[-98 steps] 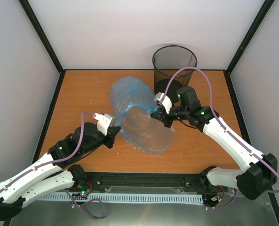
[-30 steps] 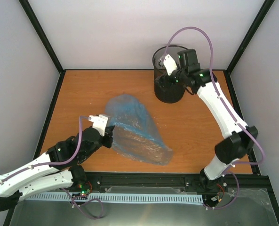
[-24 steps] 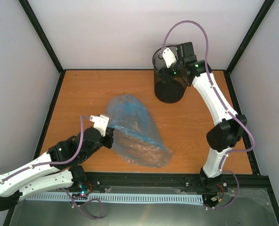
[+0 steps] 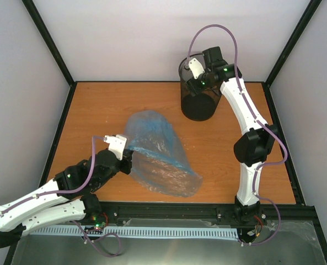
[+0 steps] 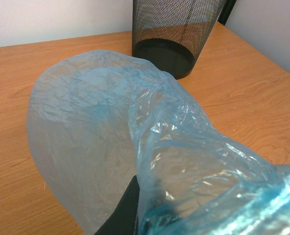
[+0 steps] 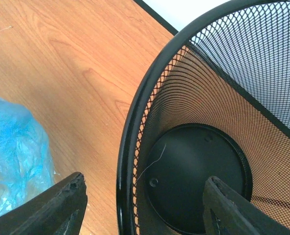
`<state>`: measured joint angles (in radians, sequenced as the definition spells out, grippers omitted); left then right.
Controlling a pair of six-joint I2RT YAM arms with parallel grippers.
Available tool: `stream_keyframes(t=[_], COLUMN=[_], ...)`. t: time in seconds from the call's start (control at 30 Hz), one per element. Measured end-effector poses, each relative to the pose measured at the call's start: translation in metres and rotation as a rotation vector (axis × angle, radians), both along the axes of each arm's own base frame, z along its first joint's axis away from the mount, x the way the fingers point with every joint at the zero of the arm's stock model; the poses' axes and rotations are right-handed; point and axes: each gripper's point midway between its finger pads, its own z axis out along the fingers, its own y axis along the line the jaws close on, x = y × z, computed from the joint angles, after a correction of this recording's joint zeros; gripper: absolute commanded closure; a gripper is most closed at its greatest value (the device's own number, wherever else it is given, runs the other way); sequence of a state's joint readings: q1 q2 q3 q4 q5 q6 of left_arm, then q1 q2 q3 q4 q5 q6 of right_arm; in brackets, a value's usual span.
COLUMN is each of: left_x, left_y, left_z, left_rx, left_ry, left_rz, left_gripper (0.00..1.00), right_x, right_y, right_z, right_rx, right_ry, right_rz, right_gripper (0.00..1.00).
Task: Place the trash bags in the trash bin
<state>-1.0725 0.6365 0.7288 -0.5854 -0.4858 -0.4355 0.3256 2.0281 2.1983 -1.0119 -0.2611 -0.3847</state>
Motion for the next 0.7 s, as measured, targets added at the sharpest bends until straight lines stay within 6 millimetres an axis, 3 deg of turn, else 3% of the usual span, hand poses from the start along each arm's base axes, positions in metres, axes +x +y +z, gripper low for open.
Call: stream_keyframes(t=[0.33, 0.47, 0.7], left_x=[0.000, -0.001, -0.001], left_y=[0.000, -0.001, -0.002], left_z=[0.000, -0.001, -0.001], left_rx=[0.000, -0.001, -0.002], left_ry=[0.001, 0.004, 0.005], left_rz=[-0.003, -0.008, -0.010], left_gripper=[0.99, 0.99, 0.99], right_x=[-0.009, -0.020, -0.043], right_y=[0.004, 0.003, -0.003], right_z=[-0.001, -0.004, -0.006], right_rx=[0.006, 0.003, -0.004], right_ry=[0.014, 0.037, 0.053], right_rz=[0.048, 0.067, 0.087], right_gripper=[0.59, 0.71, 0.82])
